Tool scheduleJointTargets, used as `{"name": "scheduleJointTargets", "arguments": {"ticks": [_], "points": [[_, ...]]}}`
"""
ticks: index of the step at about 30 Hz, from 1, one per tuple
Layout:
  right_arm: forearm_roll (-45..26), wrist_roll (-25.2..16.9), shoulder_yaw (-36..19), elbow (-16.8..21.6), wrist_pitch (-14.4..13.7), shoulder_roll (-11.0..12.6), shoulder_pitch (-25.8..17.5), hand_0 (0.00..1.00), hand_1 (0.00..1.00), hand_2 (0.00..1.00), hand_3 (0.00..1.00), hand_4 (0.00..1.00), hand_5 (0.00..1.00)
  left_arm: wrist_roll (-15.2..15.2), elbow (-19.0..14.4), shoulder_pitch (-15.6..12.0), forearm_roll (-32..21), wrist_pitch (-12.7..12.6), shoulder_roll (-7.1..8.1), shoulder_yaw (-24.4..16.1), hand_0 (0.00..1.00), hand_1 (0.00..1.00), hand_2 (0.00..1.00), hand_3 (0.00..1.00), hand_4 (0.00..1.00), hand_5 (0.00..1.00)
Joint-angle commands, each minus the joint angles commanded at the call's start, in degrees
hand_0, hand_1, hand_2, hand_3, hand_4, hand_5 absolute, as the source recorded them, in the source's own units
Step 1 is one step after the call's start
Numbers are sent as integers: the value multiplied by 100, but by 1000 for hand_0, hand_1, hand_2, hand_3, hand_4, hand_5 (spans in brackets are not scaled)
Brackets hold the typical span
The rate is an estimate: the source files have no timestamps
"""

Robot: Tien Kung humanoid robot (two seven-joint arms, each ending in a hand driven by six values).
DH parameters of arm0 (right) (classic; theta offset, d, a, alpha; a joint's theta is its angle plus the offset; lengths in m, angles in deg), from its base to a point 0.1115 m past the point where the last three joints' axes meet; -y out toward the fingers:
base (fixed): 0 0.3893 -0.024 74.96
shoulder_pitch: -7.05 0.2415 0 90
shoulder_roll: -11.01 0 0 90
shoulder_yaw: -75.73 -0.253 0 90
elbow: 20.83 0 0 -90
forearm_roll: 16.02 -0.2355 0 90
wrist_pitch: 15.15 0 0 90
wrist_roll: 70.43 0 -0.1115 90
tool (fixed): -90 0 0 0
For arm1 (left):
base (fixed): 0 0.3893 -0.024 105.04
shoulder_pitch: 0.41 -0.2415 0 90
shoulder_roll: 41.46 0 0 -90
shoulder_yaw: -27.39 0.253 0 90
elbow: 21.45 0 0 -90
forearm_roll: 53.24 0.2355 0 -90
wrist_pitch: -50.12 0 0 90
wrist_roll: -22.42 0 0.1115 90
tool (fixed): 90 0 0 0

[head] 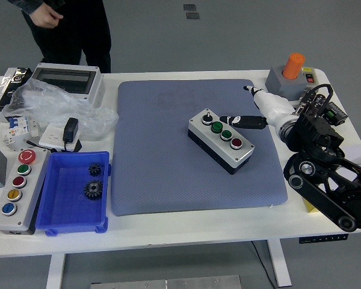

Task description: Pick up the button,place it on the desk,press the button,press the button

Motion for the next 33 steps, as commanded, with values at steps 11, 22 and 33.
{"name": "scheduleJointTargets", "arguments": {"ticks": [11,22,33], "points": [[-72,0,353,-25,-49,-136,49,877,933,998,998,998,749,-4,2,-3,8,-3,-22,-13,666,694,613,648,648,316],[-253,0,729,-671,-170,-406,126,875,924,998,998,998,784,-21,6,13,-13,-6,-24,70,668,695,613,643,641,311],[-197,0,893,-956,-293,-540,187,874,916,998,998,998,787,-52,2,32,6,-12,-31,84,667,695,611,638,631,308]]}}
